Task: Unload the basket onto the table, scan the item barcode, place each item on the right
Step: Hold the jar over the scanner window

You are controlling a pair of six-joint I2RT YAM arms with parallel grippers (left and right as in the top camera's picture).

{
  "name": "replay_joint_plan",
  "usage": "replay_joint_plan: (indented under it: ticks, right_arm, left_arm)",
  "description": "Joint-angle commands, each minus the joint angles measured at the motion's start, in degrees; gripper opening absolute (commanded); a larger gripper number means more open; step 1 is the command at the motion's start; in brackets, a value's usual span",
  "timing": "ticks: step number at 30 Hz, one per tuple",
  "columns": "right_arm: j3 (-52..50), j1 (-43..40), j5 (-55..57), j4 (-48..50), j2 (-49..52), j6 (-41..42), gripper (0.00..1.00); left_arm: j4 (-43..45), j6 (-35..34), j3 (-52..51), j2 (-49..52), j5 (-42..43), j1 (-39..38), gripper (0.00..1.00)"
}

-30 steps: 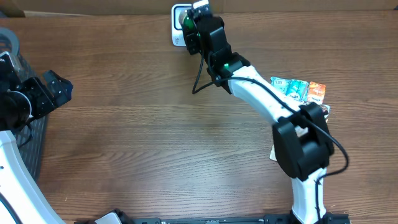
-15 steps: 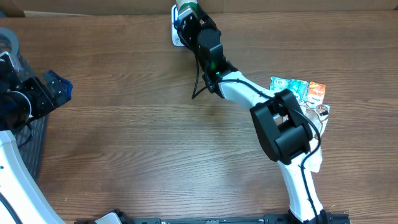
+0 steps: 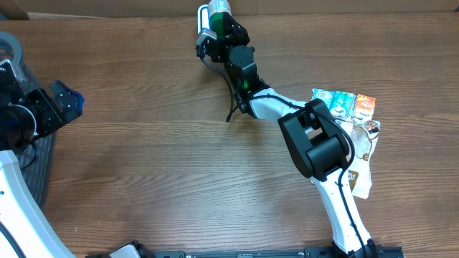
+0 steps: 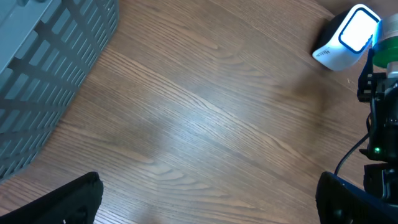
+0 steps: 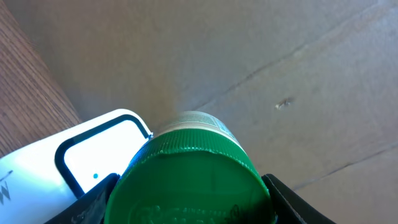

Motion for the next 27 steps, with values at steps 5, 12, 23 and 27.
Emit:
replay_joint_plan:
  ticks: [5,12,23,27]
  right_arm:
    - [2.01,0.09,-0.09,1.70,-0.61,-1.46,0.32]
    - [2.01,3.39,3.34,7.21,-1.09,1.79,0.37]
    - [2.01,10.71,2.16,-4.17,-7.08,19.78,0.43]
    - [2.01,13.79,2.16,-12.96,-10.47,27.65,0.47]
  left_arm:
    - [0.09,1.09,0.70,0.09,0.46,0.13,1.00]
    - [0.07,1.09,0.70,0.09,0.48,0.13,1.00]
    - [0.09,1.09,0.70,0.09,0.48,0.13,1.00]
    - [0.09,1.09,0.70,0.09,0.48,0.13,1.00]
